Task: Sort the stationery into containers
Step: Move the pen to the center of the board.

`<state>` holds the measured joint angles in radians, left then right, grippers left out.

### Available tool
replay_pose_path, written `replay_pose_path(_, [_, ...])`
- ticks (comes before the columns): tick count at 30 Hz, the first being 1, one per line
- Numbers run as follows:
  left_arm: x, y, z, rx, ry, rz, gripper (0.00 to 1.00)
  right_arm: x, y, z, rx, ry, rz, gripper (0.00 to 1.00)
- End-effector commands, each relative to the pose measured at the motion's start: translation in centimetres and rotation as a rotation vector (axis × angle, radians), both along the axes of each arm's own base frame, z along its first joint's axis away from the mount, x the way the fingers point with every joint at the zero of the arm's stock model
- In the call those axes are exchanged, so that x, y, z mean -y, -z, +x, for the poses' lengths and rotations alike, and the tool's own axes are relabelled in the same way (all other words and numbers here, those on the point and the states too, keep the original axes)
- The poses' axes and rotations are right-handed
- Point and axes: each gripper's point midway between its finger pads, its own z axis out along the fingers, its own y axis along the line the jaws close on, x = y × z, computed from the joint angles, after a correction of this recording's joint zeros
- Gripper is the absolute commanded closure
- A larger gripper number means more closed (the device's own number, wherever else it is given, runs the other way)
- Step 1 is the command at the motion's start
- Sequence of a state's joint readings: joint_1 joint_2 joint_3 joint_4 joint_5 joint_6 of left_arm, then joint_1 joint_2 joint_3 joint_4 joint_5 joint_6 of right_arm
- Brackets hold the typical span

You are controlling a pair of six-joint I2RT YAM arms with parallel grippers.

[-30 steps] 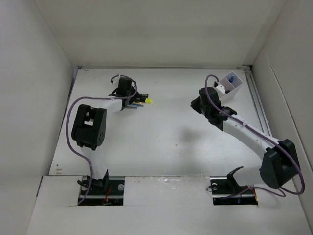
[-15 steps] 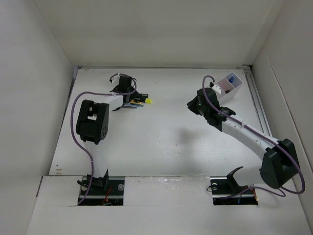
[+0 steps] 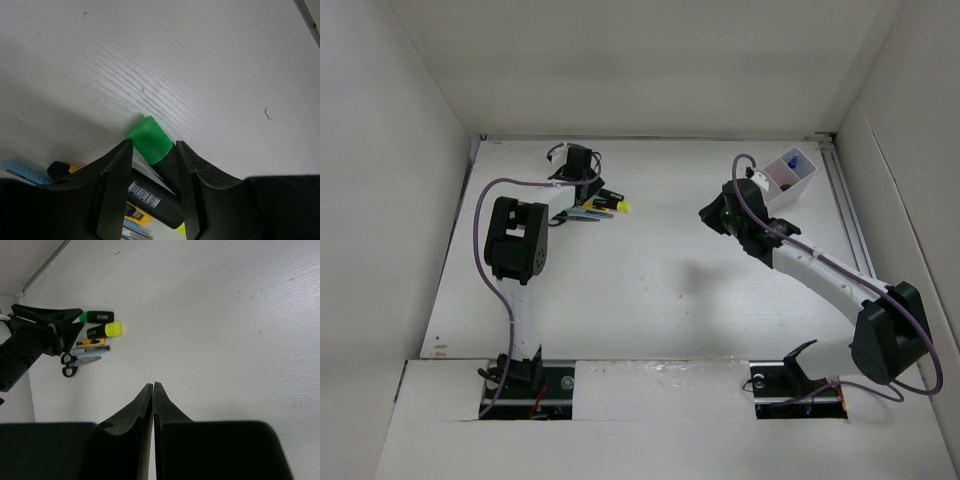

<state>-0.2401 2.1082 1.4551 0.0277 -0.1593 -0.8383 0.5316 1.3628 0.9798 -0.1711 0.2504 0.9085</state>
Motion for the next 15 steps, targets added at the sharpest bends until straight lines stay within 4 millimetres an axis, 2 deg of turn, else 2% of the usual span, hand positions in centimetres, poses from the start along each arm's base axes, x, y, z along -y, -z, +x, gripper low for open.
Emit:
replay_pose_path(1, [-0.3, -0.6, 1.3, 0.006, 0.000, 0.026, 0.63, -0.8, -1.0, 0.3, 0.039, -0.026, 0.014, 0.91])
replay_pose_path(4, [-0.2, -0.4, 1.6, -0.006, 0.000, 0.029, 0.63, -0.4, -1.0, 0.5, 0.039, -0.017, 0.014, 0.90])
replay_pose_path(5, [-0.6, 0.5, 1.9, -0.020, -0.009, 0.032, 0.63, -0.6, -1.0, 0.4, 0.037, -0.024, 0.018, 0.89])
replay_pose_path(6, [-0.4, 0.0, 2.2, -0.008, -0.003, 0.023, 0.63, -0.6, -1.2, 0.5, 0.045, -0.024, 0.023, 0.89])
replay_pose_path(8, [-0.2, 1.0, 2.3, -0.026, 0.005, 0.019, 0.63, -0.6, -1.2, 0.5, 0.045, -0.024, 0.023, 0.89])
replay_pose_path(10, [0.0, -0.1, 3.0, 0.002, 0.011, 0.019, 0.63, -0.7, -1.2, 0.7, 0.047, -0.029, 0.015, 0.88])
replay_pose_path(12, [0.1, 0.5, 3.2, -0.012, 0.025, 0.024, 0.63, -0.9, -1.2, 0.7, 0.045, -0.037, 0.019, 0.88])
replay_pose_path(14, [0.3, -0.8, 4.2, 0.012, 0.040, 0.035, 0.62, -0.9, -0.8, 0.7, 0.037, -0.037, 0.015, 0.88])
replay_pose_path(15, [0.3, -0.2, 4.2, -0.009, 0.048, 0.048, 0.62, -0.9, -0.8, 0.7, 0.037, -0.037, 0.015, 0.88])
